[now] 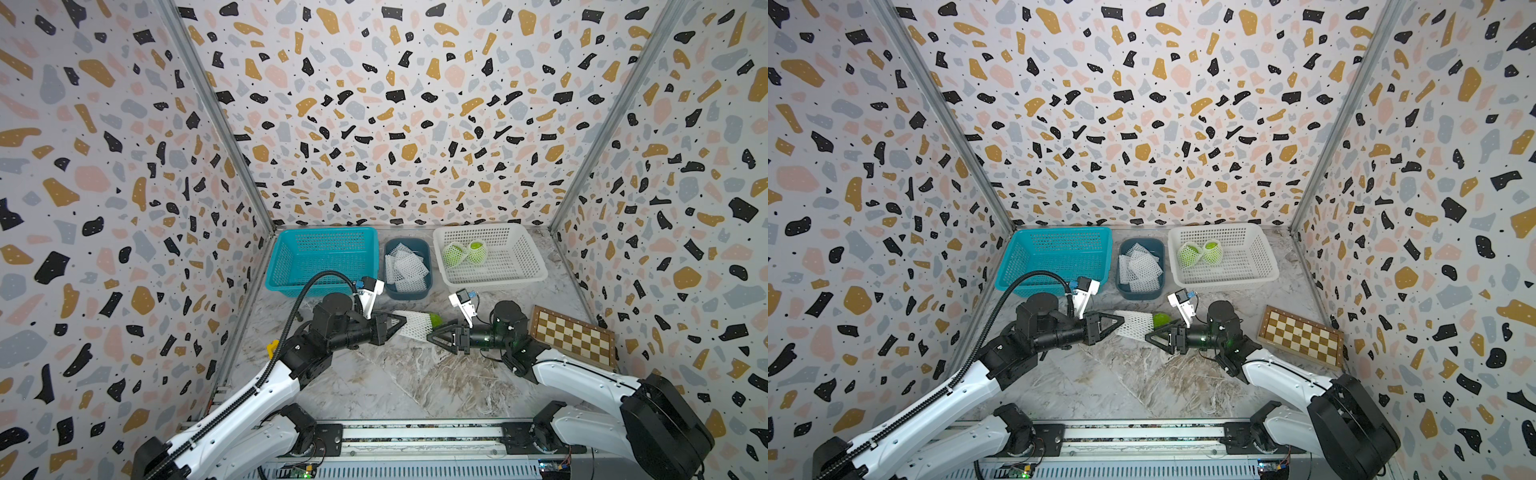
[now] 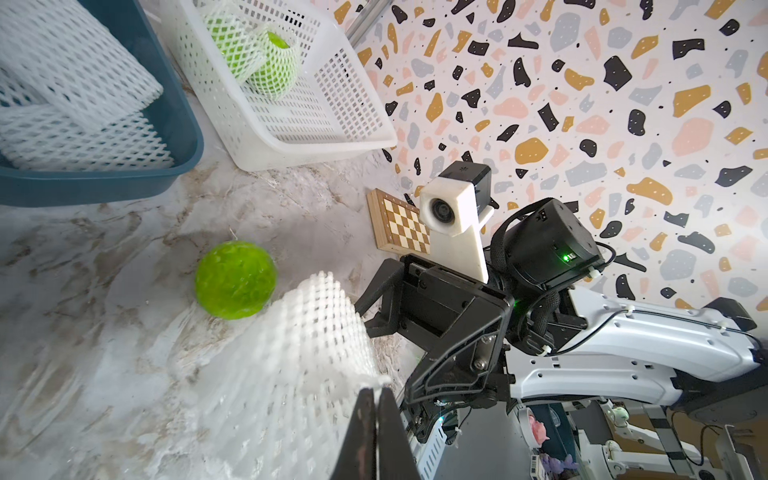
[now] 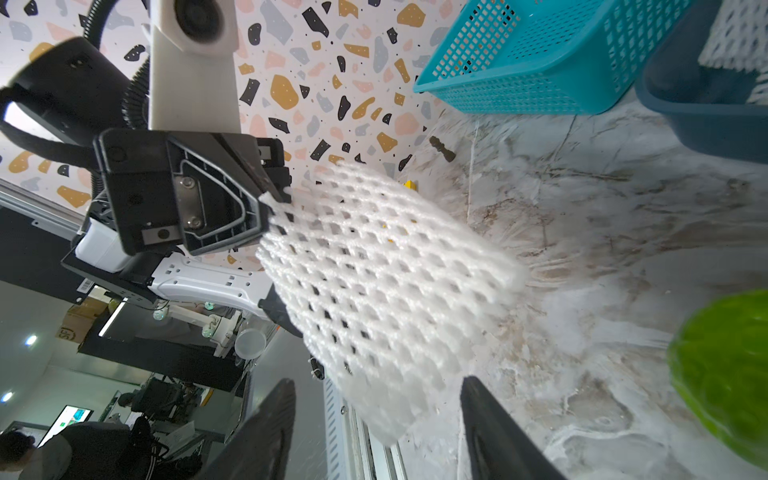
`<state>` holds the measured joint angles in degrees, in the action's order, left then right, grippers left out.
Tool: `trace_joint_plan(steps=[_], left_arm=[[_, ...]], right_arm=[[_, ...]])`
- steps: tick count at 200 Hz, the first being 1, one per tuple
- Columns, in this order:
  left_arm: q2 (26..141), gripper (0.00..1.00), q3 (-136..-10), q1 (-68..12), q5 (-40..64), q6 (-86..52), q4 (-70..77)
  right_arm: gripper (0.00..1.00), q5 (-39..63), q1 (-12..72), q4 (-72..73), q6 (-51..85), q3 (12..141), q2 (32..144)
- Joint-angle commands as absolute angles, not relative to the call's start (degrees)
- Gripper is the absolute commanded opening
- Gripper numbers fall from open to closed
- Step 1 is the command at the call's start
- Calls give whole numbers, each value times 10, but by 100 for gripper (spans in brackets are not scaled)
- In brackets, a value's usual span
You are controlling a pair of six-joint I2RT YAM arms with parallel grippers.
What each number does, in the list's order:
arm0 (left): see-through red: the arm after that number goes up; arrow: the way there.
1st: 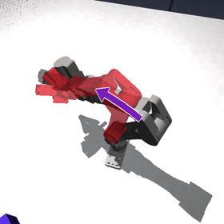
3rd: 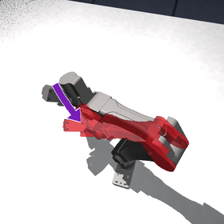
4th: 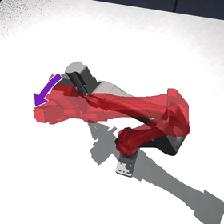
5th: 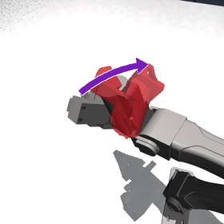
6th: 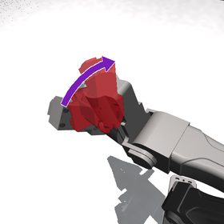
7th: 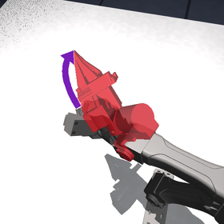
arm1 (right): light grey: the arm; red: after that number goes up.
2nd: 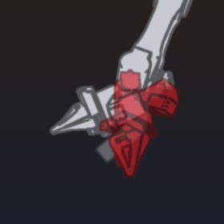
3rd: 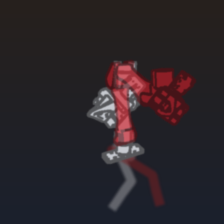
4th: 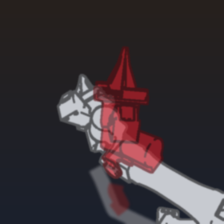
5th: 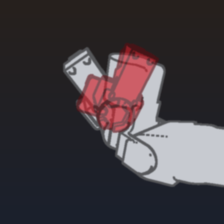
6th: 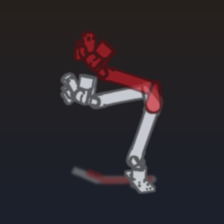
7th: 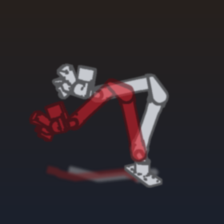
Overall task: Sleeve custard apples in foam nets
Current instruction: Open the foam net.
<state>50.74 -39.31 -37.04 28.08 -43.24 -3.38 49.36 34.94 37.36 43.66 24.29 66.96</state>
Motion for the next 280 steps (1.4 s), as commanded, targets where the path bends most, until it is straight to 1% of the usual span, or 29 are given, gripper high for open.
trace_joint_plan(steps=[1, 14, 64, 81, 93, 99, 110, 115, 120, 131, 135, 156, 164, 197, 226, 249, 280], left_arm=[[499, 0, -389, -372, 296, -441, 9], [500, 0, -388, -372, 300, -442, 13], [504, 0, -369, -373, 319, -450, 39], [503, 0, -367, -372, 320, -453, 47], [502, 0, -369, -372, 321, -453, 46], [501, 0, -370, -373, 322, -452, 43], [499, 0, -372, -373, 319, -452, 36], [496, 8, -372, -373, 314, -452, 29], [494, 14, -373, -373, 310, -451, 21], [487, 19, -373, -373, 301, -448, 7], [484, 22, -372, -373, 297, -448, 4], [468, 43, -368, -373, 276, -448, -16], [464, 46, -366, -373, 270, -450, -19], [478, 52, -371, -373, 284, -452, -20], [507, 53, -380, -373, 313, -457, -10], [513, 47, -383, -373, 320, -461, 1], [523, 41, -384, -373, 332, -463, 3]], right_arm=[[63, 517, 348, 422, 461, 240, 671], [61, 520, 347, 434, 470, 241, 668], [40, 533, 348, 458, 481, 253, 656], [28, 533, 349, 455, 478, 257, 658], [13, 533, 348, 454, 476, 258, 660], [8, 533, 349, 452, 475, 259, 660], [2, 532, 349, 448, 472, 261, 658], [0, 531, 349, 444, 470, 262, 657], [0, 530, 348, 441, 466, 263, 654], [0, 526, 348, 427, 458, 267, 647], [0, 525, 348, 421, 453, 269, 644], [0, 516, 347, 391, 429, 278, 624], [0, 515, 348, 385, 423, 279, 618], [0, 510, 348, 359, 402, 286, 604], [0, 495, 360, 323, 372, 297, 598], [0, 477, 374, 282, 339, 312, 597], [0, 471, 382, 262, 317, 321, 595]])
